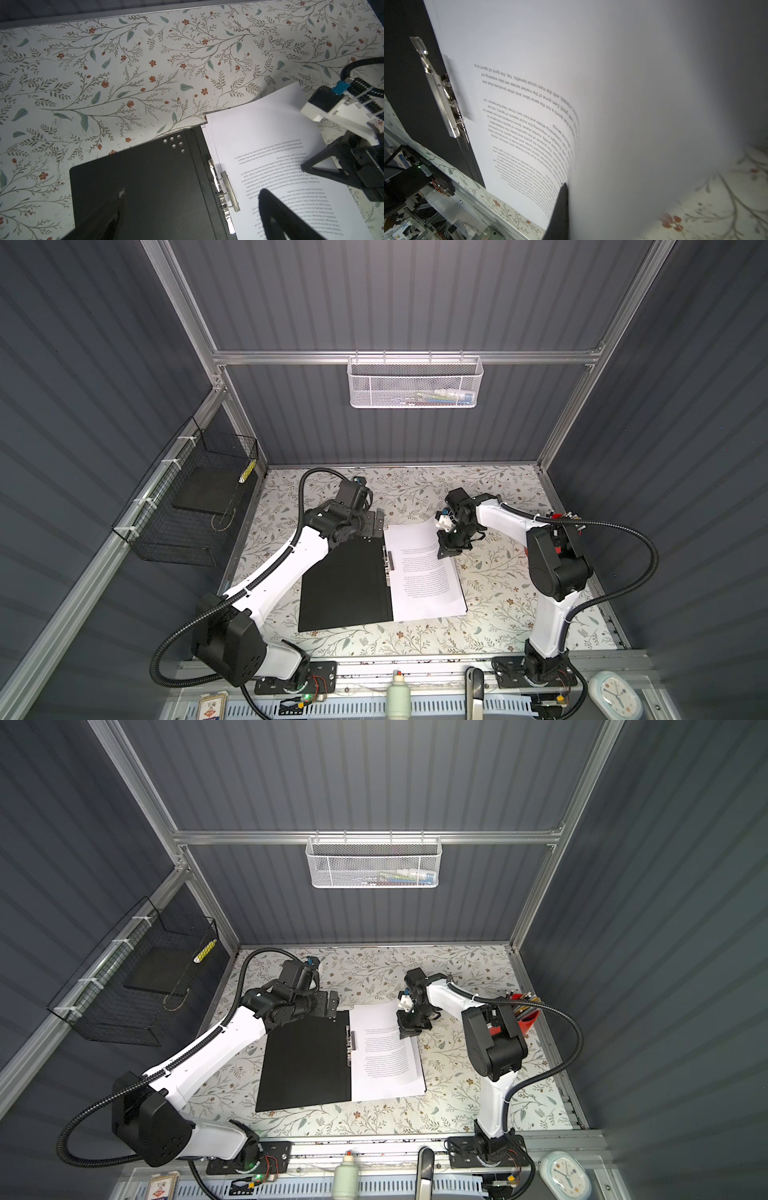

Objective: Put the files into the folder
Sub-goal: 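Lower the sheet onto the folder stack with the right gripper while the left withdraws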

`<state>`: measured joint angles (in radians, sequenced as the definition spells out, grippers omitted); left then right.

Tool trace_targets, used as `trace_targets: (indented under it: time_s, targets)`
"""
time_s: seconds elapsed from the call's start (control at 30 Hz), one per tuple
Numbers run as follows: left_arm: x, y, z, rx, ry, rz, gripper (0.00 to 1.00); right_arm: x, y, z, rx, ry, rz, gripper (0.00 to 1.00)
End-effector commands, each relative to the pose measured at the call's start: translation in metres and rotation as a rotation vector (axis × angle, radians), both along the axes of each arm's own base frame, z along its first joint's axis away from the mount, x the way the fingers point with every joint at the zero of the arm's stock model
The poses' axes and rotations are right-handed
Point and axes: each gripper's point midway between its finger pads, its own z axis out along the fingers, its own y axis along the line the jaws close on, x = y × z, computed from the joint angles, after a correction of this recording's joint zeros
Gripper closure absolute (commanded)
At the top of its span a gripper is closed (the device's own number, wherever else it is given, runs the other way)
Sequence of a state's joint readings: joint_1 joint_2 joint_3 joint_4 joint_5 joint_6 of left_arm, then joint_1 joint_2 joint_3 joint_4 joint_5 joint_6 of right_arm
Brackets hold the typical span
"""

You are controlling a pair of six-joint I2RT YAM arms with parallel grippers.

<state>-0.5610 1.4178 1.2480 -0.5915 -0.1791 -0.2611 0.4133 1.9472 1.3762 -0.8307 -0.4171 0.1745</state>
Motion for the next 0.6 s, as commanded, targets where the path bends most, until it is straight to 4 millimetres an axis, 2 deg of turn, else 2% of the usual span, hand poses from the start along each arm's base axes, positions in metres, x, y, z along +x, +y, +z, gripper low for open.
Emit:
trace_targets:
  time_s: [0.0,0.2,0.4,0.57]
  targets:
    - [-0.006,0.002,-0.012,0.019,0.047,-0.018,0.0,-0.002,0.005,0.001,0.013,0.003,0.029,1.0]
    - [-0.014,-0.002,-0.019,-0.004,0.09,-0.046,0.0,-0.004,0.006,-0.001,0.005,0.002,0.046,1.0]
    - [-0.029,0.001,-0.032,0.005,0.144,-0.059,0.0,-0.004,0.005,-0.003,0.0,0.003,0.054,1.0]
    - [-0.033,0.003,-0.039,0.012,0.162,-0.061,0.0,-0.006,0.005,-0.005,0.002,0.011,0.053,1.0]
